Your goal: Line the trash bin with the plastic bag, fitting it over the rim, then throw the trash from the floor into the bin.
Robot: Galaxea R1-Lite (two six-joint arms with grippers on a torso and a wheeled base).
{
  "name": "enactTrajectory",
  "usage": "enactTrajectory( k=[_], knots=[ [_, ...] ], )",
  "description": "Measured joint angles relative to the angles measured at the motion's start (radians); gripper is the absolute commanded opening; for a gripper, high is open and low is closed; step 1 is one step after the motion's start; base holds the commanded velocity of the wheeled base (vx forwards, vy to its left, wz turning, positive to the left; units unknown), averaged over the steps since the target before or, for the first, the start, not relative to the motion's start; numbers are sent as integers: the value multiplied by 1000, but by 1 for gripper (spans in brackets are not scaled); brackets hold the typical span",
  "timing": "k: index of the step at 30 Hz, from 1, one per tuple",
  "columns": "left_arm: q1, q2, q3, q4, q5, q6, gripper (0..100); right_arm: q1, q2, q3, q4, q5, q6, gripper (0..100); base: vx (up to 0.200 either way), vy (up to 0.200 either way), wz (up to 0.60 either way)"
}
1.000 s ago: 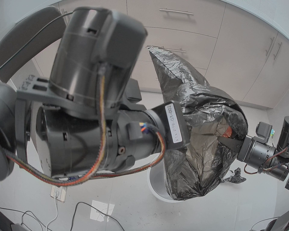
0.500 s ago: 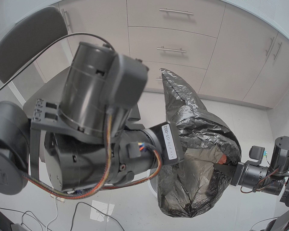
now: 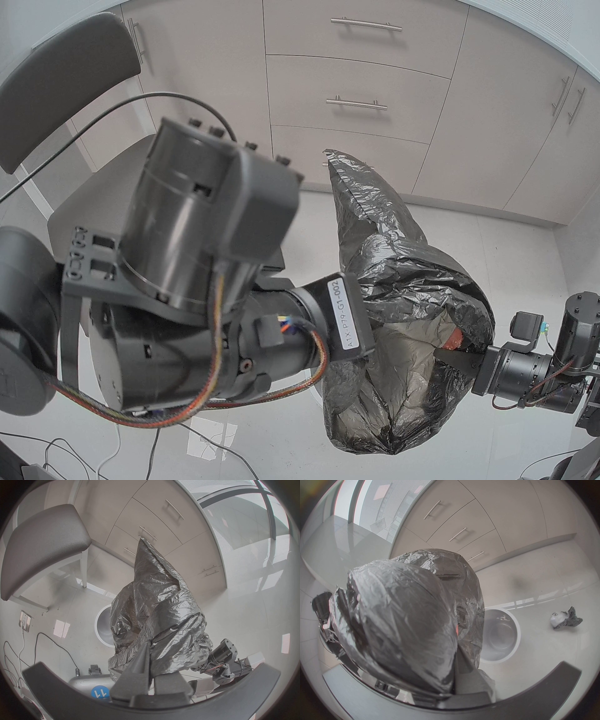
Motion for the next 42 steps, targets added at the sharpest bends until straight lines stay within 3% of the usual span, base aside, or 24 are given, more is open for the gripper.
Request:
enactTrajectory(
  k=[5, 18, 27, 37, 42],
  knots=[
    [-1, -24, -3, 5, -23, -20, 0, 46, -42, -15, 28, 2, 48, 0, 0, 0, 0],
    [-3, -68, 21, 9, -47, -34, 0, 135, -216, -47, 310, 2, 101, 0, 0, 0, 0],
    [13, -60, 42, 2, -59, -33, 0, 134, -229, -23, 311, 4, 101, 0, 0, 0, 0],
    [113, -19, 69, -5, -139, -32, 0, 113, -96, -72, 304, 57, 76, 0, 0, 0, 0],
    [161, 12, 98, -80, -200, -24, 0, 93, 3, -80, 223, 63, 56, 0, 0, 0, 0]
  ],
)
